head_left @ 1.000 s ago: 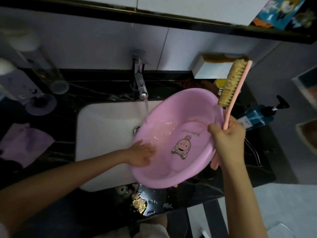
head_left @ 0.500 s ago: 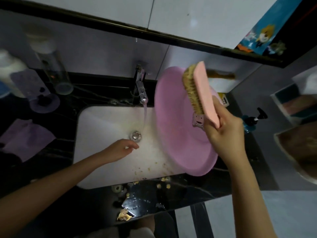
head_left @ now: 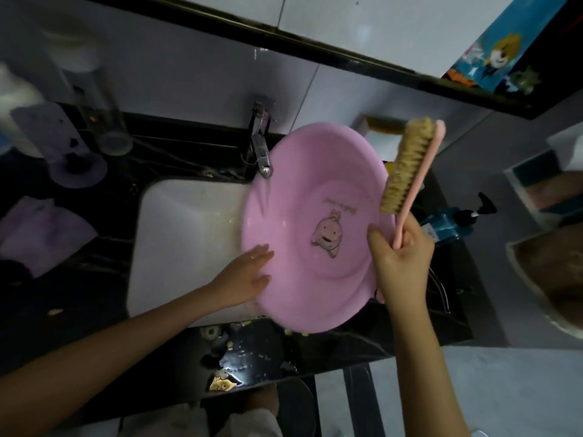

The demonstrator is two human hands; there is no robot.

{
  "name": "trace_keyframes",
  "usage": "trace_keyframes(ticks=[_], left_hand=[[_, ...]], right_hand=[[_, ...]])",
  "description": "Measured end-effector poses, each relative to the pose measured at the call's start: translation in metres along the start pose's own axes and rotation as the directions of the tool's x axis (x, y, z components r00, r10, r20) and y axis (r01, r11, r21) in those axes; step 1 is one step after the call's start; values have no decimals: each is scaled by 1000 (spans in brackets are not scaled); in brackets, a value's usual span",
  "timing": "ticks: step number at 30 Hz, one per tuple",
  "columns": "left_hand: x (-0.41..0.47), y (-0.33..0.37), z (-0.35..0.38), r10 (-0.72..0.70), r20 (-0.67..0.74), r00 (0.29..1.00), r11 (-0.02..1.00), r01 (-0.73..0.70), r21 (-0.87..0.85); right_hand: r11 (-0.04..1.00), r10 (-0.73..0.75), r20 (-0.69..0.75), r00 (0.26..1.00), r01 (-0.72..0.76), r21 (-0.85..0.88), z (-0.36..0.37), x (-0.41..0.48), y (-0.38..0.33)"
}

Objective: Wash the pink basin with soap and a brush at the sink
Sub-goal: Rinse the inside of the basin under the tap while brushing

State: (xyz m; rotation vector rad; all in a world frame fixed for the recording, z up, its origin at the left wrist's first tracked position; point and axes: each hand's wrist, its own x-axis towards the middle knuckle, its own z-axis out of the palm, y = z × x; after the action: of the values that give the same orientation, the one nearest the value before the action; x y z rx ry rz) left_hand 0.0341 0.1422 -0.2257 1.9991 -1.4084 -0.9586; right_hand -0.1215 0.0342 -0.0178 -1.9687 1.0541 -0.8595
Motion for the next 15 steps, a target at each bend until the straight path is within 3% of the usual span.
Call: trace_keyframes(ticks=[3,6,10,12,14,15], left_hand=[[16,5,20,-63,116,991,925,14,379],[41,1,24,-81,47,996,820,40,571],[98,-20,2,208,-173,963,654,-5,756],[116,-20,-4,220,-253,942,642,55,765],[118,-12,3,229,-289,930,693,53,719],[111,-11,12,211,-258,943,694,42,718]], right_hand=[[986,132,-11,991,-130,102,-2,-3,6],[960,249,-34,968,-242,141,-5,-4,17],[941,319,-19,948,-314,125,-12,4,31],[929,350,-17,936,-345,137,-14,7,37],[918,372,-20,928,-365,153,-15,9,41],[912,387,-15,922,-380,155,-16,11,41]])
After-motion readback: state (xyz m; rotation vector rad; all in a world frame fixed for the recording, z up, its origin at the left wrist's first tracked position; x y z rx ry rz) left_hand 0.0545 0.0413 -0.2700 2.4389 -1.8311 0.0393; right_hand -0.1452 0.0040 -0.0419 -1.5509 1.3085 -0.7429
